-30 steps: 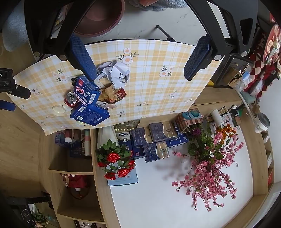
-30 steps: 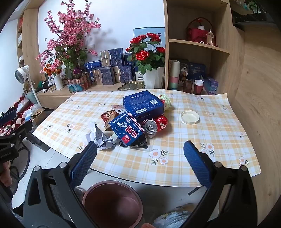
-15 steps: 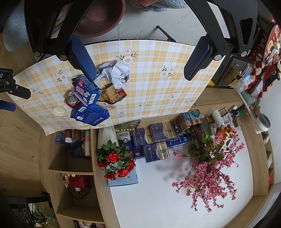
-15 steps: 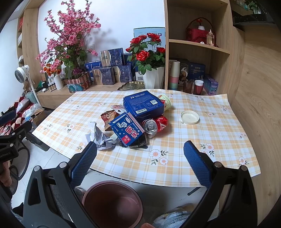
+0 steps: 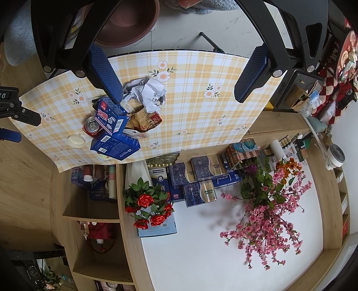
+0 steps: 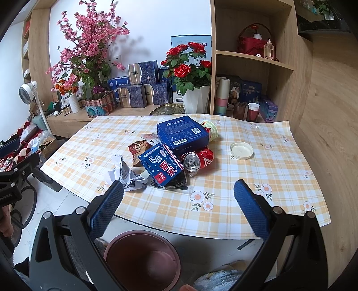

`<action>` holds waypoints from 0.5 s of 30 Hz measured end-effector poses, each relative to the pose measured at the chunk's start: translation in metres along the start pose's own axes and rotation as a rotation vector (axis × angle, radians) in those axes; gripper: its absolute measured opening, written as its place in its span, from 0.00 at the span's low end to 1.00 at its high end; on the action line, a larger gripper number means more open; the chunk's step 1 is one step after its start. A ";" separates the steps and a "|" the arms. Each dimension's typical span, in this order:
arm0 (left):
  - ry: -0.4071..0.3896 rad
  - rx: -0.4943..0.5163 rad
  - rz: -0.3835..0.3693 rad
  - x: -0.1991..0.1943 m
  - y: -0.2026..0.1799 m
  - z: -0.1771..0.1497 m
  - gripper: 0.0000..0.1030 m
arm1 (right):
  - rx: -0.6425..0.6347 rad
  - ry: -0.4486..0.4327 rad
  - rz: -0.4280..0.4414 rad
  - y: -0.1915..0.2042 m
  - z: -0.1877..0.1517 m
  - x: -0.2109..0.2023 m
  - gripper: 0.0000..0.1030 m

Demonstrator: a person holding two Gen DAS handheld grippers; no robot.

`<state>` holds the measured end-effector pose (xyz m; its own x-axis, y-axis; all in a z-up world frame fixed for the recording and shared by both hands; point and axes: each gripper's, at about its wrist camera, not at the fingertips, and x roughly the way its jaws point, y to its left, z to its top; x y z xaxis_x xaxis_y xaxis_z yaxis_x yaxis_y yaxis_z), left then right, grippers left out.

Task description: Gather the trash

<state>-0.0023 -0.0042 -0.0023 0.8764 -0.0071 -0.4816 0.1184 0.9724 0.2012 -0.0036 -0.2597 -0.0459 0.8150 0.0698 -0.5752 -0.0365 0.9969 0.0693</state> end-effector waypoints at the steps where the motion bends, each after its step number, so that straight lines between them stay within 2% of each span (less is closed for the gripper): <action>1: 0.000 0.000 0.000 0.000 -0.001 -0.001 0.95 | 0.000 0.000 0.000 0.000 0.000 0.000 0.95; 15: 0.002 -0.003 -0.001 0.000 0.001 0.000 0.95 | -0.001 0.004 -0.003 0.001 -0.001 0.003 0.95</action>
<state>-0.0018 -0.0034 -0.0021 0.8754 -0.0079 -0.4834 0.1183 0.9729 0.1984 -0.0021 -0.2586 -0.0486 0.8128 0.0672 -0.5787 -0.0348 0.9972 0.0669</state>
